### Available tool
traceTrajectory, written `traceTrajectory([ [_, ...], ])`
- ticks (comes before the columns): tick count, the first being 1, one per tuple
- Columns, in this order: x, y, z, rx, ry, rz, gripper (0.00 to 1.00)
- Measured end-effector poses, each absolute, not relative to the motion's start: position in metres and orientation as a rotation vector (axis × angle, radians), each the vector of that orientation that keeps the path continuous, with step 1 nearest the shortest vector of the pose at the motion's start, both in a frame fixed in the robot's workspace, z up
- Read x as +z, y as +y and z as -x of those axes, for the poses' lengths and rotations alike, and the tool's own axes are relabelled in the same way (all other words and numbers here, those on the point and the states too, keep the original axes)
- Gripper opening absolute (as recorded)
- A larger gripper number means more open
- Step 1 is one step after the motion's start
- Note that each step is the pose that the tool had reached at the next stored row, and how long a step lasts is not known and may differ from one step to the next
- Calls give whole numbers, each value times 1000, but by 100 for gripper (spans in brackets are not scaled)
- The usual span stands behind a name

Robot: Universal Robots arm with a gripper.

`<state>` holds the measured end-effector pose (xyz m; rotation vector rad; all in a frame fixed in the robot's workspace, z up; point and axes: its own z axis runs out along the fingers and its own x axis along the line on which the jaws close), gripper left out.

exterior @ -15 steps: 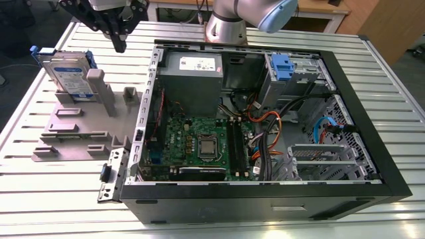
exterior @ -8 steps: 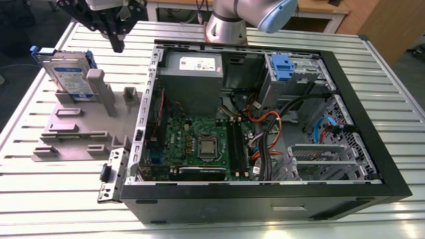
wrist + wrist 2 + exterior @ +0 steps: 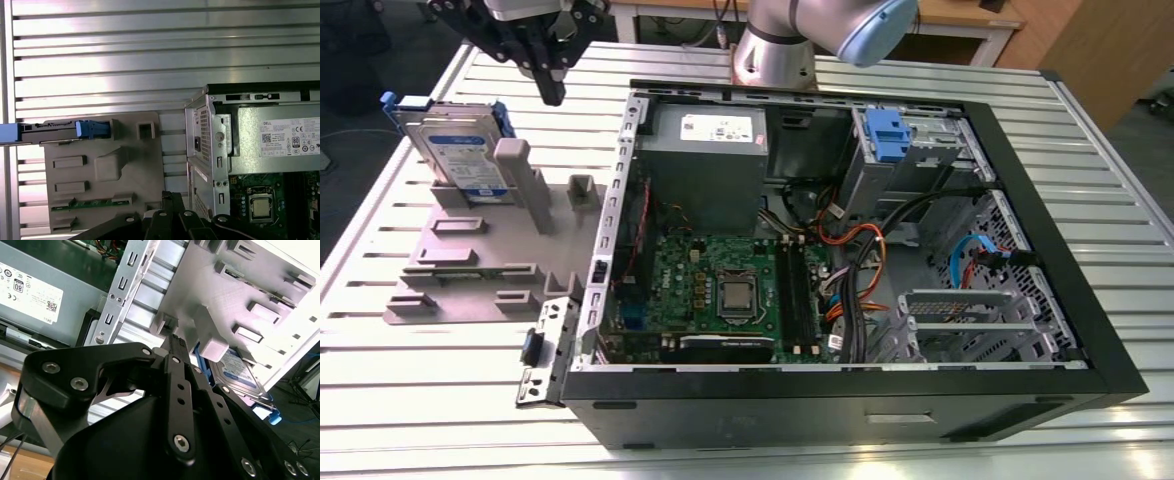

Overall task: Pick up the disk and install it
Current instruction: 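Reach for the disk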

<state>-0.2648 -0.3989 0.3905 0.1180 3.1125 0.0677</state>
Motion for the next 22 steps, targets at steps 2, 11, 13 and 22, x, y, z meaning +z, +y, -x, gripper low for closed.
traceTrajectory([
  [2, 391, -399, 266, 68, 3112, -118, 11],
  [11, 390, -399, 271, 68, 3112, -118, 11],
  [13, 390, -399, 273, 68, 3112, -118, 11],
  [22, 390, -399, 277, 68, 3112, -118, 11],
])
